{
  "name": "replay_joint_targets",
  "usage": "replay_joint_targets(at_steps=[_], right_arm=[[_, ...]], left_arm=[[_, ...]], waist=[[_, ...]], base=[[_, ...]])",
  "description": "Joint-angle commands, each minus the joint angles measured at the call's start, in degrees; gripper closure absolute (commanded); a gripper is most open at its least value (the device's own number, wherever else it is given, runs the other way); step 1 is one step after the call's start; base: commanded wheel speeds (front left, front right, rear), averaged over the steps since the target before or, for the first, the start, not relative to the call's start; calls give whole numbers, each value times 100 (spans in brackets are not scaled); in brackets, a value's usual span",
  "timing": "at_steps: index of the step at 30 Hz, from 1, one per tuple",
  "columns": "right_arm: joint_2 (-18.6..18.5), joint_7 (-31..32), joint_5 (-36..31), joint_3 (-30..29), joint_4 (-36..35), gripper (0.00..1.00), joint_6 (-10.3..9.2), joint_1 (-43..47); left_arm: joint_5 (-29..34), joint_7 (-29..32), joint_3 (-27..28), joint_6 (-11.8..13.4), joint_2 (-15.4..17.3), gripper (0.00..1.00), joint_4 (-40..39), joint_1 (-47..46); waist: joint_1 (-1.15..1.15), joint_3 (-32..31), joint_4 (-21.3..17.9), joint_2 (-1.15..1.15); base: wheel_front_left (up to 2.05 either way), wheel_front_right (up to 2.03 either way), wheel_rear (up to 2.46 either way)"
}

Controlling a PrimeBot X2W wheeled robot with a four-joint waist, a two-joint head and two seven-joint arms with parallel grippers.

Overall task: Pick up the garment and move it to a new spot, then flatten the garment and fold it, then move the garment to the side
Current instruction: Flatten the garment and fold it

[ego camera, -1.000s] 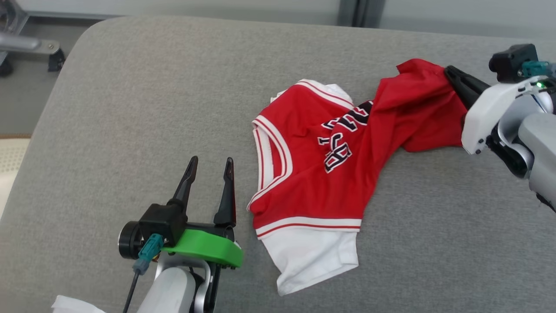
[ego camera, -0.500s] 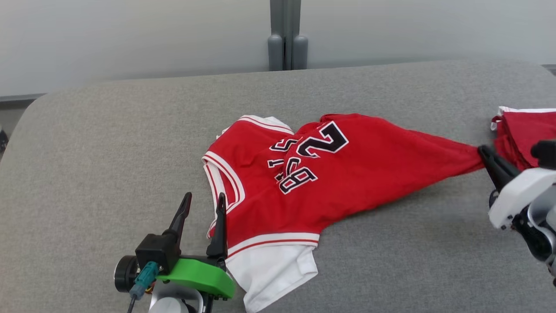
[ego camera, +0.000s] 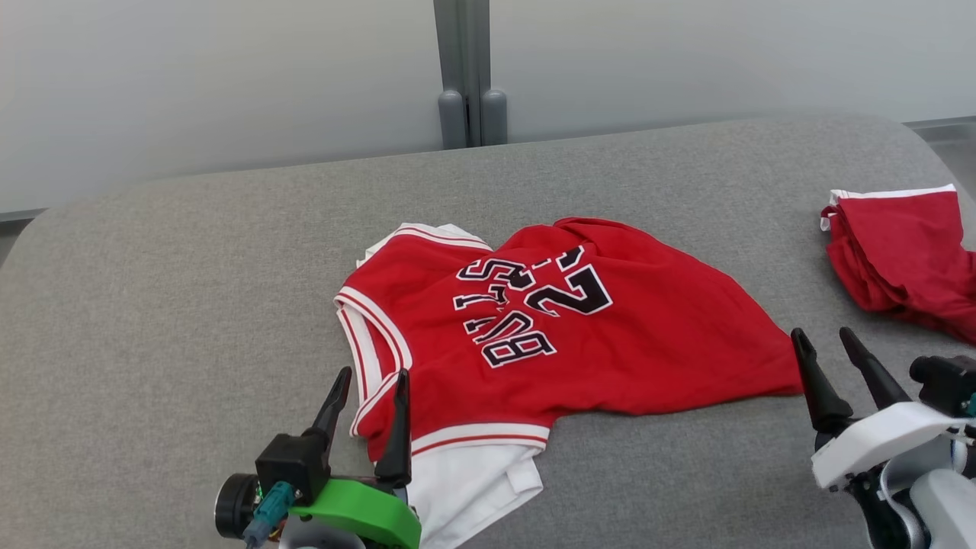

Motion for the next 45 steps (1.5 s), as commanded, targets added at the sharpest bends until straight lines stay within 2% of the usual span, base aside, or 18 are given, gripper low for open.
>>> replay_joint_targets(at_steps=[1, 5, 11, 16, 19, 22, 32, 40, 45], right_arm=[[156, -14, -185, -184, -208, 0, 0, 226], [640, -14, -751, -580, -660, 0, 0, 708], [834, -14, -987, -848, -787, 0, 0, 836], [899, -14, -1097, -964, -763, 0, 0, 869], [908, -14, -1236, -951, -732, 0, 0, 895], [934, -14, -1370, -979, -697, 0, 0, 923], [999, -14, -1649, -995, -604, 0, 0, 897], [1022, -14, -1707, -938, -529, 0, 0, 830], [1006, -14, -1716, -925, -504, 0, 0, 795]], left_arm=[[-27, 1, -19, -12, 24, 0, 9, 88], [-57, 0, -139, -17, 24, 0, 38, 179], [-8, 0, -234, -45, 24, 0, 176, 264], [-87, 75, -566, -177, 24, 0, 992, 320], [-351, 365, -723, -380, 24, 0, 1346, 274], [-371, 704, -815, -451, 85, 0, 1540, 191], [-612, 1353, -988, -628, 143, 0, 1643, 156], [-916, 1465, -1207, -789, 97, 0, 1535, 157], [-970, 1413, -1221, -721, 80, 0, 1612, 79]], waist=[[0, -12, 27, 0], [0, -9, 122, 0], [0, -23, 225, 0], [0, -76, 281, 0], [0, -109, 305, 0], [0, -127, 337, 0], [0, -132, 383, 0], [0, -113, 319, 0], [0, -99, 266, 0]], base=[[0, 0, 0], [0, 0, 0], [0, 0, 0], [0, 0, 0], [0, 0, 0], [0, 0, 0], [0, 0, 0], [0, 0, 0], [0, 0, 0]])
